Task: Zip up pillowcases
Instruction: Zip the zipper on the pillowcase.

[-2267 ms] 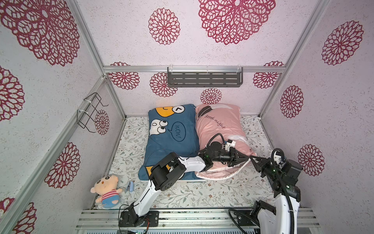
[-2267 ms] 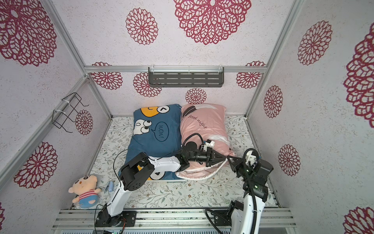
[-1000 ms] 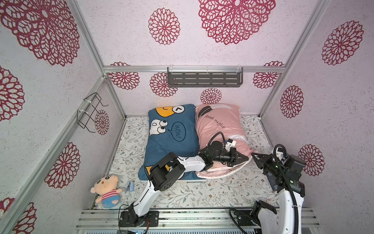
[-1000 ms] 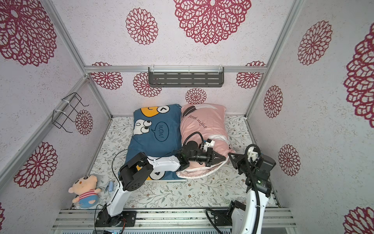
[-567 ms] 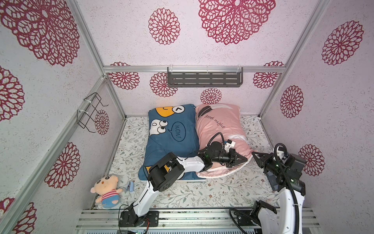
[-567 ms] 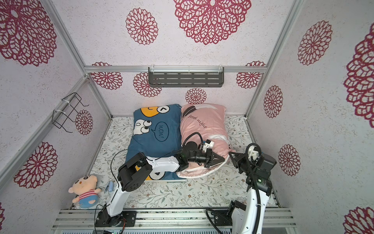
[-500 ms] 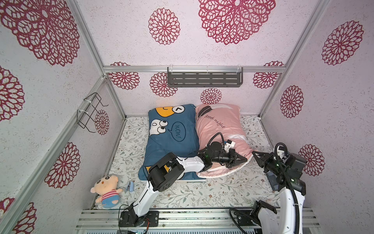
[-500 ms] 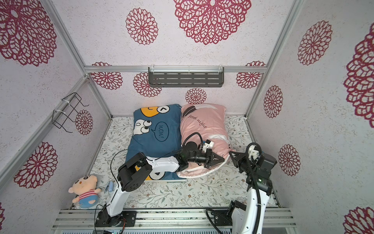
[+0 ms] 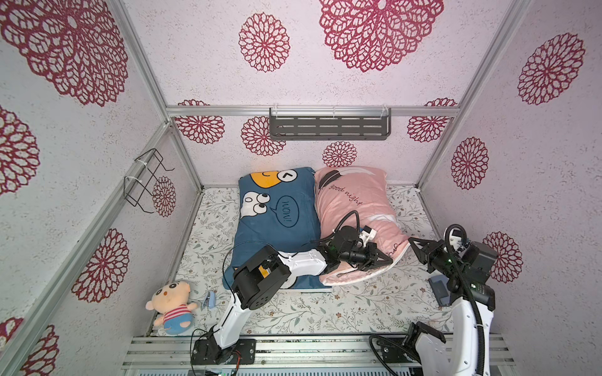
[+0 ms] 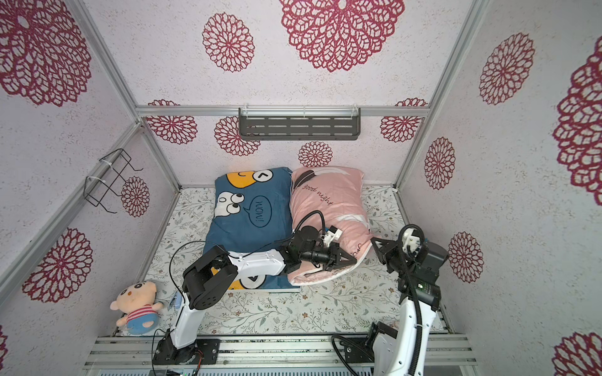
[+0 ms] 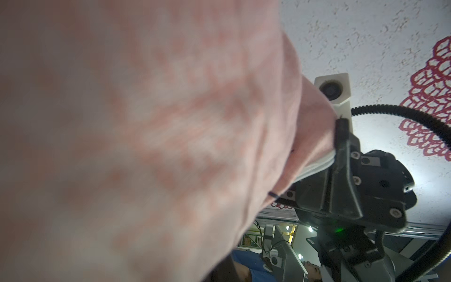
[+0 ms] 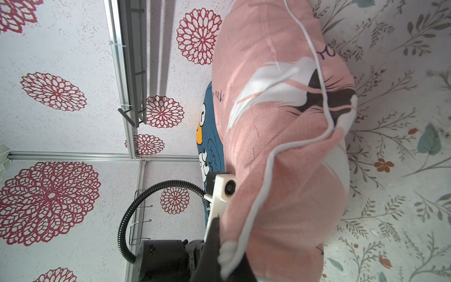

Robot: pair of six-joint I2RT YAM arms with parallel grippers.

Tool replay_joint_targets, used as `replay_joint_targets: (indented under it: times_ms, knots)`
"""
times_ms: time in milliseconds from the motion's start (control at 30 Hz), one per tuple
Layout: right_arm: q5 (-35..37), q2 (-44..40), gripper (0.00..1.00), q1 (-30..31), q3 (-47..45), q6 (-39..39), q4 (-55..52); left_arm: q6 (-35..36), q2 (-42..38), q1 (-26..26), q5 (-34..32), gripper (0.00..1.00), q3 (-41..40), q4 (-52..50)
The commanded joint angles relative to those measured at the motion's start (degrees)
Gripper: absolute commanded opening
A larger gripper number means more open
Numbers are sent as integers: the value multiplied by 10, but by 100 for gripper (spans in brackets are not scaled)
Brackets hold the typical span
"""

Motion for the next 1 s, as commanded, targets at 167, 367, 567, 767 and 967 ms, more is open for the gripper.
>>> replay_joint_targets:
  times_ms: [167,367,567,767,967]
  knots:
    - [-6,1,0,-6,43,2,67,58,-19,5,5,0,-1,-98]
    - [-3,6,0,-5,43,1,70,117,-31,6,-10,0,4,-172]
    - [-1,13,0,-5,51,0,75,159,-37,5,-23,0,10,-224]
    - [4,23,0,-5,64,-1,77,211,-44,6,-43,0,17,-286]
    - [7,32,0,-5,76,-1,83,263,-54,8,-63,0,18,-347]
